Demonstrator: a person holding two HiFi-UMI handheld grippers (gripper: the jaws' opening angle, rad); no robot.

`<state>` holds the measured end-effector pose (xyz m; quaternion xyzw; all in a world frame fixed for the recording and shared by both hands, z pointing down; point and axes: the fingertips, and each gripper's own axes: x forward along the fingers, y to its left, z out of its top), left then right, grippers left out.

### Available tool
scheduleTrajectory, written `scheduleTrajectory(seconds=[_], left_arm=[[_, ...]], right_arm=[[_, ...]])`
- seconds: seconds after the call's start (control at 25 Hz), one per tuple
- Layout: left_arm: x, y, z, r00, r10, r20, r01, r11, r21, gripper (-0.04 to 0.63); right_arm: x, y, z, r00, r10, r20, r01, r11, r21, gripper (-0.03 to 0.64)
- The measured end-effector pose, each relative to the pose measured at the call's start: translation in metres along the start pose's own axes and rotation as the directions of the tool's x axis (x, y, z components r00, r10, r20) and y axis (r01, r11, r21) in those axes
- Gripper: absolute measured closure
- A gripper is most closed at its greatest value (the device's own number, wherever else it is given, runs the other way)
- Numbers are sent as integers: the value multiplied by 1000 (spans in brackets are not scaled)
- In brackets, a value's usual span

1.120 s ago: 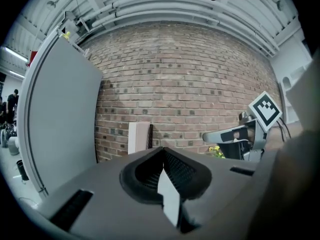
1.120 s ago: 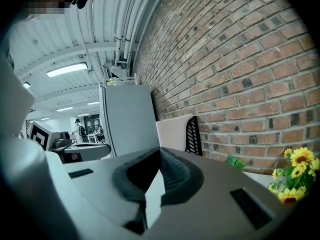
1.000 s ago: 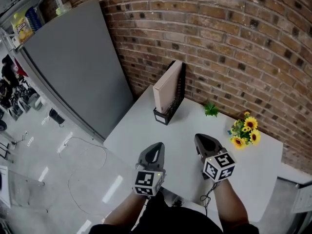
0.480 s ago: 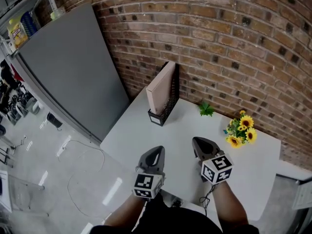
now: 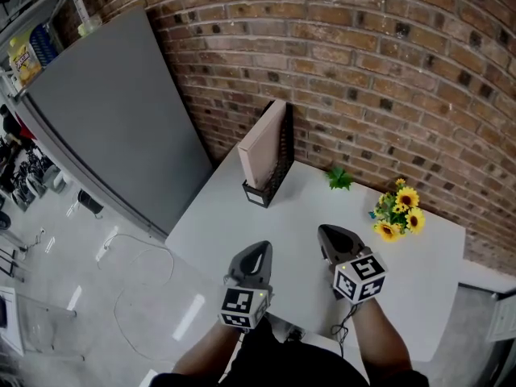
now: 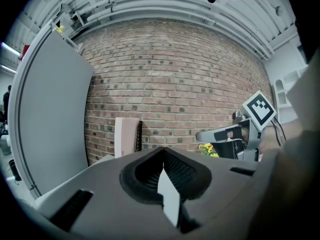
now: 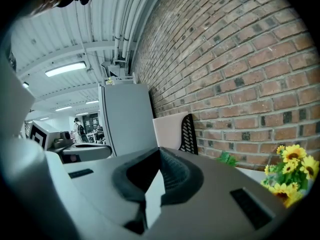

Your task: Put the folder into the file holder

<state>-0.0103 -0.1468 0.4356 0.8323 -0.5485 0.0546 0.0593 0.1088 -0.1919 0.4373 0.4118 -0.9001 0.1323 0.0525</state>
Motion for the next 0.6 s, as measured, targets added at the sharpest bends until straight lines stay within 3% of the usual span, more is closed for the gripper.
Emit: scheduleTrajectory(seconds=[0.6], left_arm=[[-3, 3, 1, 1000, -6, 3, 6, 1000, 5, 589]], right_arm=[[2, 3, 2, 1000, -1, 7, 1, 1000, 10, 614]])
